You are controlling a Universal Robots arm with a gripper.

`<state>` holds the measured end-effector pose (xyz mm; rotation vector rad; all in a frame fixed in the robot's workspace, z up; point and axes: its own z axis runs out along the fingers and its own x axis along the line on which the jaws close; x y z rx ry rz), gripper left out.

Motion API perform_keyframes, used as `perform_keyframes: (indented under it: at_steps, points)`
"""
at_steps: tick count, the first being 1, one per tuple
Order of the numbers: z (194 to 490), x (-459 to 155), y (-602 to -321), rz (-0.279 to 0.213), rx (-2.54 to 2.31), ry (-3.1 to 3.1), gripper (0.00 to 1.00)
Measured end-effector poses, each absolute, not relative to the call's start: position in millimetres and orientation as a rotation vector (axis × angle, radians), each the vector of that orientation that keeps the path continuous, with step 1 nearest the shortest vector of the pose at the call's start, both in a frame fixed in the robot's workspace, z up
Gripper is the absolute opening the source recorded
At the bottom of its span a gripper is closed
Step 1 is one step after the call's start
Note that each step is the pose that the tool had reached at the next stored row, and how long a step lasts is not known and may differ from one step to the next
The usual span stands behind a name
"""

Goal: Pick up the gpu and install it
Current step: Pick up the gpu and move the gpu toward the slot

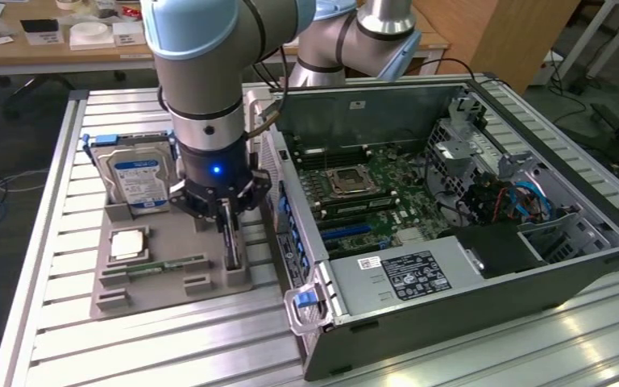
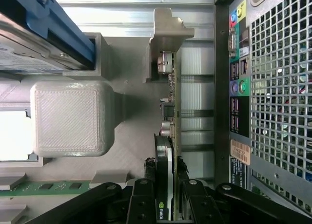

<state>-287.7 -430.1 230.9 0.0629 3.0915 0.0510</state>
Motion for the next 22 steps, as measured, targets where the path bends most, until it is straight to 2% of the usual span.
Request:
perform_keyframes:
  at_steps: [22]
  points:
    - [278,-287,-430,0.057,0.063,3.091,0.27]
